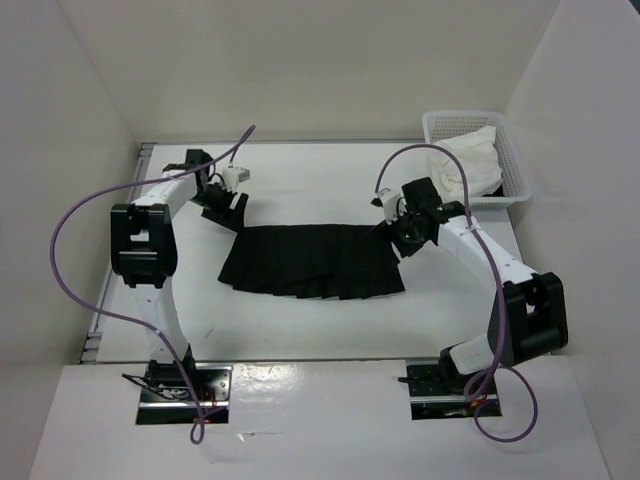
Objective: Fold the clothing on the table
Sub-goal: Fold the skirt
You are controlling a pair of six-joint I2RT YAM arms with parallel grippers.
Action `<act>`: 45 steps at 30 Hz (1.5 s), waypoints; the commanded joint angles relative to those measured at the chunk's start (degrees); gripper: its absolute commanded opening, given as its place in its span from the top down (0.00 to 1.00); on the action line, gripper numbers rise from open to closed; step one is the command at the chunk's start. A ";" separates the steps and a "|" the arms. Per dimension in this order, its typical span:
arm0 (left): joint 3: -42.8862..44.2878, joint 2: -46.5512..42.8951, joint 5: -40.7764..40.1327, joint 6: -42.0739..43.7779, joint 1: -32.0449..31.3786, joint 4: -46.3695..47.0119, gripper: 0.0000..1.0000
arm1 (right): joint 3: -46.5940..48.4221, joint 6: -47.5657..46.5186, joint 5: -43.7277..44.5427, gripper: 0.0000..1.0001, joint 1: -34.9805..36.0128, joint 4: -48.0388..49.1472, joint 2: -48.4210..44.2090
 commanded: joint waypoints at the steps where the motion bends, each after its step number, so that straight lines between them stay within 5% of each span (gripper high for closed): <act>1: 1.65 2.25 0.29 3.26 0.06 1.94 0.20 | 0.33 -0.69 0.36 0.20 -1.83 -1.90 -3.87; 22: 2.71 10.08 12.16 11.26 -2.22 -7.02 0.21 | 0.33 -0.69 -1.40 0.20 -5.35 -2.95 -3.88; 26: 0.08 10.08 12.16 12.49 -3.36 -7.72 0.31 | 0.33 -0.69 -1.40 0.20 -5.35 -2.95 -5.02; 28: -0.63 10.08 12.16 13.10 -3.37 -8.34 0.43 | -0.20 -0.69 -1.40 0.20 -5.35 -2.43 -5.02; 30: -1.16 10.08 12.16 13.11 -3.90 -8.86 0.58 | -0.20 -0.69 -1.40 0.20 -5.35 -2.42 -5.02; 32: -1.68 10.61 12.86 12.41 -3.90 -8.87 0.88 | -0.20 -0.69 -1.40 0.20 -5.35 -2.42 -5.02; 34: -2.30 10.61 12.86 11.18 -3.90 -8.35 0.99 | -0.20 -0.69 -1.40 0.20 -5.35 -2.42 -5.02; 45: -5.28 11.22 16.73 -1.64 1.54 -1.41 1.00 | 0.94 0.45 -0.87 0.20 -5.35 -0.84 -2.56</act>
